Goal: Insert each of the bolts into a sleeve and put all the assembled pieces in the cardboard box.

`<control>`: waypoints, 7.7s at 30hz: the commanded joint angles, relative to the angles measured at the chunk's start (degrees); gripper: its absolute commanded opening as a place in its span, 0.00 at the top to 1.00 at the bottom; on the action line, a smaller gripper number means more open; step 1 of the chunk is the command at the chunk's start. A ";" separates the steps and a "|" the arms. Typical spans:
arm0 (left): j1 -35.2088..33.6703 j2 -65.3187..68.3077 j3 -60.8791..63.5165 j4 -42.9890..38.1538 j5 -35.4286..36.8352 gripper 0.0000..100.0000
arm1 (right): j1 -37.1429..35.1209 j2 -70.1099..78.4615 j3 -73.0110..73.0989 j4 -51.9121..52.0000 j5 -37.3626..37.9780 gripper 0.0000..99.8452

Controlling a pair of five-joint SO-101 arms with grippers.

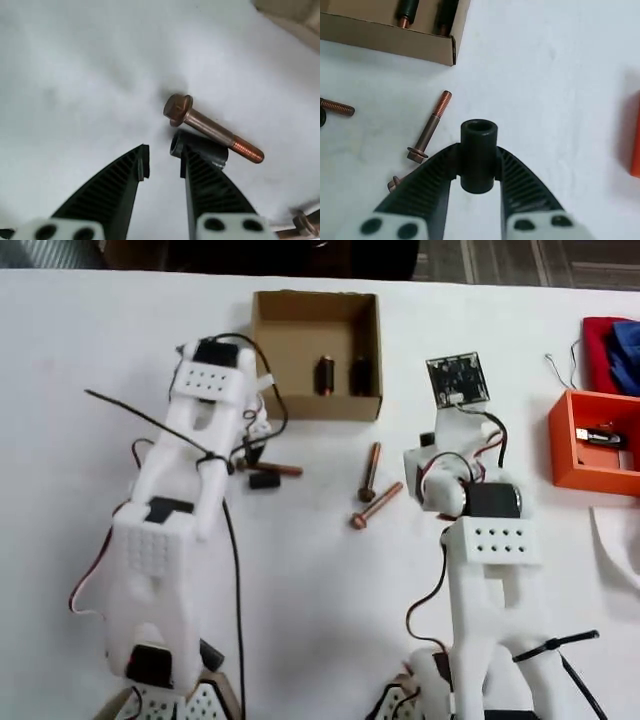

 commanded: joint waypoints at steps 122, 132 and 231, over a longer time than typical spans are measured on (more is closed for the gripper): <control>4.40 13.63 -55.25 4.57 -6.07 0.97 | 0.13 0.13 2.64 -4.00 0.09 0.98; -6.15 -6.59 -25.45 4.40 -23.03 0.97 | 0.13 0.13 2.64 -4.00 0.09 0.98; -8.97 -92.66 67.03 -32.97 -45.80 0.97 | -7.34 -33.45 17.32 -6.29 -3.60 0.91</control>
